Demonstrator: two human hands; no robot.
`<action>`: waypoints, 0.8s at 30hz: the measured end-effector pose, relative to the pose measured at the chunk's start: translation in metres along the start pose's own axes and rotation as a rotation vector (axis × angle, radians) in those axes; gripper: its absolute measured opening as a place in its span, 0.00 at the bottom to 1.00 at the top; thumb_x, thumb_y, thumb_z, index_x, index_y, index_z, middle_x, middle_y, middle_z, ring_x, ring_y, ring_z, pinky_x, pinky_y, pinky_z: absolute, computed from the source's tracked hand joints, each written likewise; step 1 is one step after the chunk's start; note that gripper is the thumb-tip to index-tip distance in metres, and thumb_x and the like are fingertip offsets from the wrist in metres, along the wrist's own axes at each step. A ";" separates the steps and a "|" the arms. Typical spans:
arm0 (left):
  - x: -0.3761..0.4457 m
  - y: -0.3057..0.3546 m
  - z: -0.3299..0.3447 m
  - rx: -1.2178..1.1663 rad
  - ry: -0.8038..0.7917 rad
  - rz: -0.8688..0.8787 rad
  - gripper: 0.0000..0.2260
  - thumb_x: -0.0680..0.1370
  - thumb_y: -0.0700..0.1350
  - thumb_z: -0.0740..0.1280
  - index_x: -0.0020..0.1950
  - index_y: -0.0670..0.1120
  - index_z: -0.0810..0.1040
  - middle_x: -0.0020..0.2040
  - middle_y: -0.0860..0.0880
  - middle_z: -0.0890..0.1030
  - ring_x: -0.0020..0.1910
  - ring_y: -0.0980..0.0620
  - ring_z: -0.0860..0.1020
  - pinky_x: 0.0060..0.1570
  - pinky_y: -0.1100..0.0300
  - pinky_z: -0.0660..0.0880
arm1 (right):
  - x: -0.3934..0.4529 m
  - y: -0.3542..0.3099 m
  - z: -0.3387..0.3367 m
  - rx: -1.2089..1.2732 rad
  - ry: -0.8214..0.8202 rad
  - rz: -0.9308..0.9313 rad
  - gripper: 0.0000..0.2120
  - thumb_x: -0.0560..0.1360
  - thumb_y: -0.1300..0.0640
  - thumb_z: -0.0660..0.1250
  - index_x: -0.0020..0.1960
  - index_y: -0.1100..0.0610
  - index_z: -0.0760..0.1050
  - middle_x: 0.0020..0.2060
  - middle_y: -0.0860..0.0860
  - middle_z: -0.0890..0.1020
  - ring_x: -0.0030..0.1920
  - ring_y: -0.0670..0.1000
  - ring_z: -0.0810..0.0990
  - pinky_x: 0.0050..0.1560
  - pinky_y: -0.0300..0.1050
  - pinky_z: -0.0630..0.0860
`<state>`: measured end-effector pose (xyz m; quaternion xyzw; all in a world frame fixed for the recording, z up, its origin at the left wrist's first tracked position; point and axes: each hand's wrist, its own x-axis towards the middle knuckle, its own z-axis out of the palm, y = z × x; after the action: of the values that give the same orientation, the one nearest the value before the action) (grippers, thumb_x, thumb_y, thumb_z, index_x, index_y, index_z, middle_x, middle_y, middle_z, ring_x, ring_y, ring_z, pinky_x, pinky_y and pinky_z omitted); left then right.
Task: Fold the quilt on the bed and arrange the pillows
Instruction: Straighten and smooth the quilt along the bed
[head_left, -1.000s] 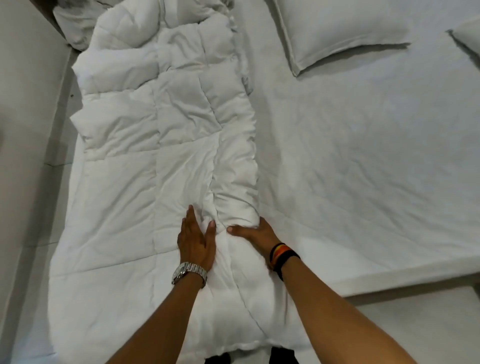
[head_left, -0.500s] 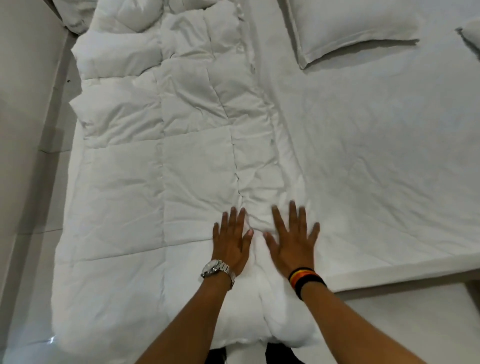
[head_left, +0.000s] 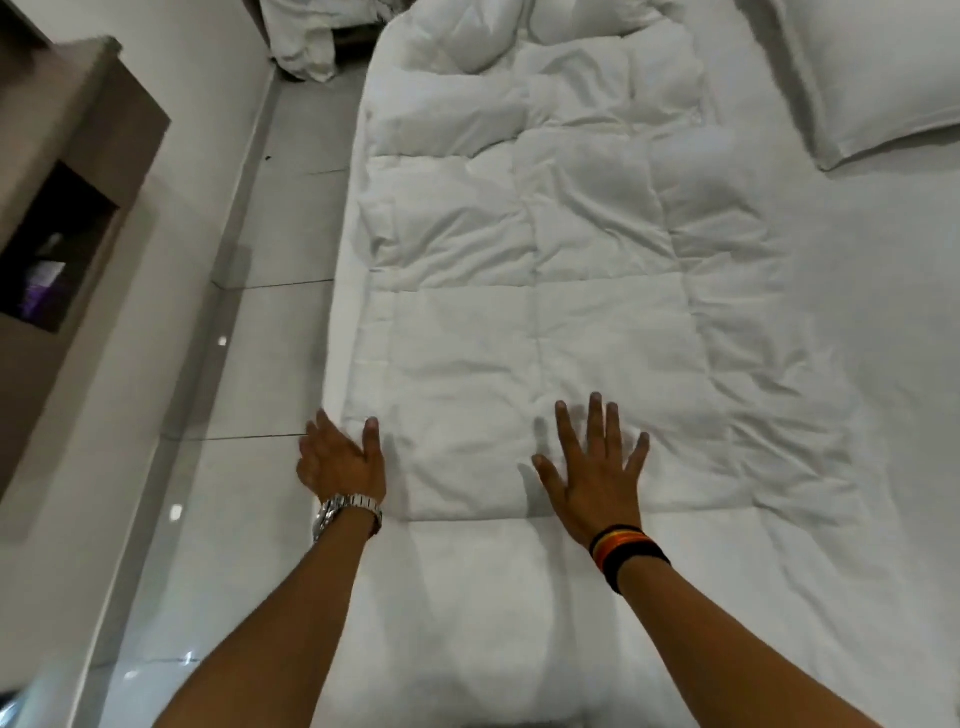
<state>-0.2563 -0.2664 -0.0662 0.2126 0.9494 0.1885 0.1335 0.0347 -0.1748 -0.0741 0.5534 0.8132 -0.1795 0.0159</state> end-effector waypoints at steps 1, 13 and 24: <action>0.024 -0.006 -0.003 -0.063 -0.050 -0.003 0.40 0.82 0.64 0.61 0.85 0.43 0.53 0.80 0.37 0.67 0.79 0.36 0.65 0.78 0.40 0.59 | 0.008 -0.024 0.014 0.005 -0.025 0.017 0.36 0.83 0.31 0.44 0.83 0.43 0.32 0.83 0.55 0.33 0.83 0.58 0.33 0.77 0.73 0.37; 0.070 -0.050 -0.007 -0.476 -0.416 -0.053 0.48 0.70 0.58 0.81 0.80 0.49 0.56 0.65 0.40 0.79 0.54 0.43 0.80 0.50 0.57 0.73 | -0.030 -0.157 0.076 0.004 -0.047 0.225 0.37 0.81 0.28 0.41 0.83 0.40 0.32 0.83 0.49 0.34 0.83 0.53 0.35 0.79 0.68 0.35; 0.145 -0.027 -0.039 -0.447 -0.559 0.067 0.48 0.79 0.65 0.67 0.86 0.49 0.41 0.62 0.46 0.82 0.67 0.40 0.78 0.62 0.54 0.74 | 0.003 -0.212 0.059 0.158 0.082 0.378 0.39 0.79 0.28 0.42 0.84 0.43 0.34 0.84 0.53 0.38 0.84 0.54 0.36 0.79 0.69 0.37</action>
<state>-0.4059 -0.2348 -0.0682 0.2526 0.8039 0.3304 0.4252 -0.1685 -0.2588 -0.0717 0.7026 0.6782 -0.2138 -0.0272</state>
